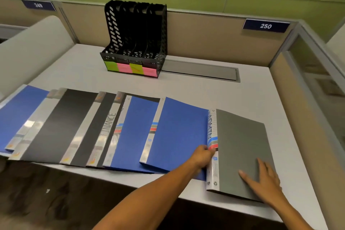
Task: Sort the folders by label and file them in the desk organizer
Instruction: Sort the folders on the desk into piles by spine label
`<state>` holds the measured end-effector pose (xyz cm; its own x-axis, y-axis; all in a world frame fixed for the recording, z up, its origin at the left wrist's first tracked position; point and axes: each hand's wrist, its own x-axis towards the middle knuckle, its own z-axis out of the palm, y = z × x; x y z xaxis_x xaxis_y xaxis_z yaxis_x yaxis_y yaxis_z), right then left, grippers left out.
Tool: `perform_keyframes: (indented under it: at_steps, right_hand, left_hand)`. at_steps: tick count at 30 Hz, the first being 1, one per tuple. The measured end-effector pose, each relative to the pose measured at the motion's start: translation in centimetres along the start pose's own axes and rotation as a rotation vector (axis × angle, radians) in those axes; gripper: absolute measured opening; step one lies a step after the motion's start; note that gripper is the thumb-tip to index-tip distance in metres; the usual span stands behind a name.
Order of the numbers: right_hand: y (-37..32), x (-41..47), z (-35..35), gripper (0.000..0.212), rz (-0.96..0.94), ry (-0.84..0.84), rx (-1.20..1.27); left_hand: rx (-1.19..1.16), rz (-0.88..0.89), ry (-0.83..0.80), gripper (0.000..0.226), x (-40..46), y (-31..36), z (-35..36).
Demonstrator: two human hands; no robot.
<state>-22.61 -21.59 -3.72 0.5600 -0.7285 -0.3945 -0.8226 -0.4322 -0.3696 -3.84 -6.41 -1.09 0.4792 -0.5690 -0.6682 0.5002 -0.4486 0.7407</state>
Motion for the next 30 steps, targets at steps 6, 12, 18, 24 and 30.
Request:
perform_keyframes:
  at_steps: [6,12,18,24,30]
  right_hand:
    - [-1.2,-1.5,0.0,0.113,-0.035,-0.016,0.087]
    - [-2.8,-3.0,0.1,0.116,-0.074,-0.12,0.147]
    - [-3.9,-3.8,1.2,0.116,-0.108,-0.137,0.0]
    - [-5.5,-4.4,3.7,0.107,0.02,-0.081,-0.136]
    - [-5.6,-3.6,4.7,0.099,0.037,-0.03,-0.14]
  left_hand:
    - [-0.033,0.017,-0.026,0.037,0.3,-0.8,1.4]
    - [-0.023,0.084,0.008,0.04,0.3,-0.8,3.2]
    - [0.063,0.085,0.054,0.038,0.4,-1.1,4.0]
    - [0.198,0.074,0.011,0.045,0.6,-2.0,5.3]
    - [0.268,0.122,-0.05,0.049,0.2,-1.5,5.5]
